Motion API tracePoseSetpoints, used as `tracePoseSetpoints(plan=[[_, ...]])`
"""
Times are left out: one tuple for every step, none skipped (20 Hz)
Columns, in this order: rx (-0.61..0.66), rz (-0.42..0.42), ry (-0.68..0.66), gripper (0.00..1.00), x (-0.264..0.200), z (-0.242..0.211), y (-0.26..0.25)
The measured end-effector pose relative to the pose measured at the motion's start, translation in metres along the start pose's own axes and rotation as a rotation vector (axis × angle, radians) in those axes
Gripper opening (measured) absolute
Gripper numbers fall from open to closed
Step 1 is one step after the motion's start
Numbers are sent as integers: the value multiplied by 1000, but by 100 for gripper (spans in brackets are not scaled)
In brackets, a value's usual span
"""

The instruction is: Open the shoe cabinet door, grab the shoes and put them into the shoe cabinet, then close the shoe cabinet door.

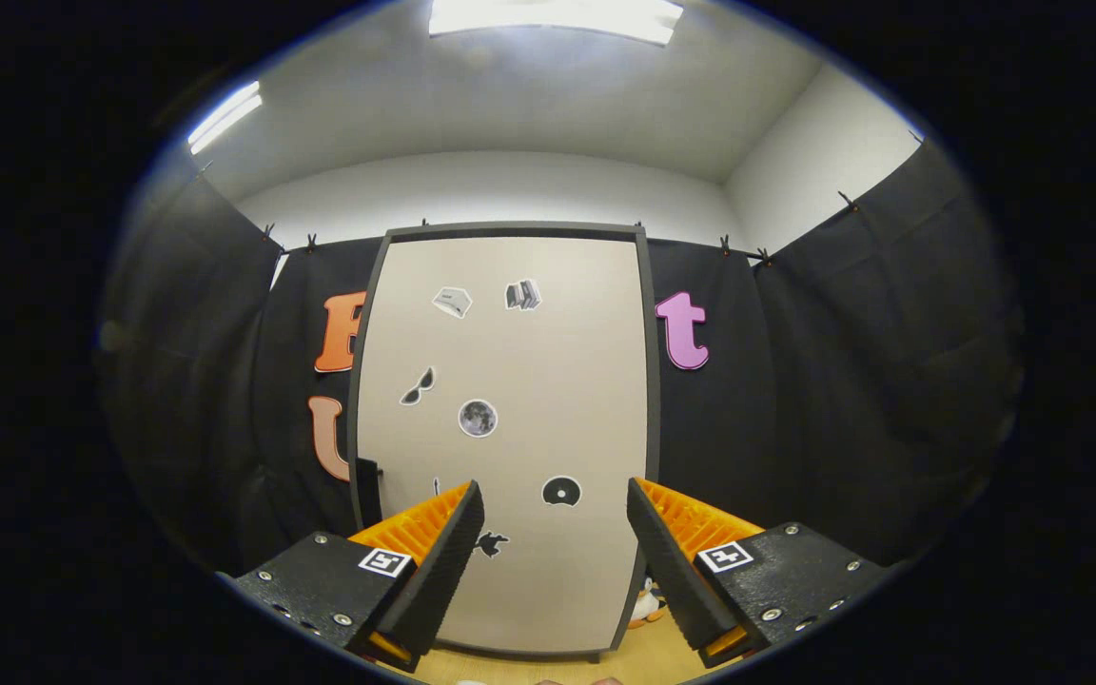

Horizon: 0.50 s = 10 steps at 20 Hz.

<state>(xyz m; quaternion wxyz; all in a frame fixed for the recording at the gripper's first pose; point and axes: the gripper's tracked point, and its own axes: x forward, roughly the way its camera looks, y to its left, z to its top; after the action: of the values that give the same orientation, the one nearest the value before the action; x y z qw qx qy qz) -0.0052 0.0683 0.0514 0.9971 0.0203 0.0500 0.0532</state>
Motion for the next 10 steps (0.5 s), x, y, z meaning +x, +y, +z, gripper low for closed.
tracePoseSetpoints(plan=[[4, 4, 0, 94, 2, 1, 4], [9, 5, -1, 94, 3, 2, 8], [11, 6, -3, 94, 5, 2, 11], [15, 8, -4, 94, 7, 2, 16], [19, 10, -4, 94, 8, 2, 20], [24, 17, -3, 94, 10, 0, 26], [27, 26, 3, 94, 12, -2, 32], [32, 38, 10, 94, 14, -4, 39], [33, 48, 14, 94, 15, -5, 45], [32, 56, 15, 94, 17, -6, 51]])
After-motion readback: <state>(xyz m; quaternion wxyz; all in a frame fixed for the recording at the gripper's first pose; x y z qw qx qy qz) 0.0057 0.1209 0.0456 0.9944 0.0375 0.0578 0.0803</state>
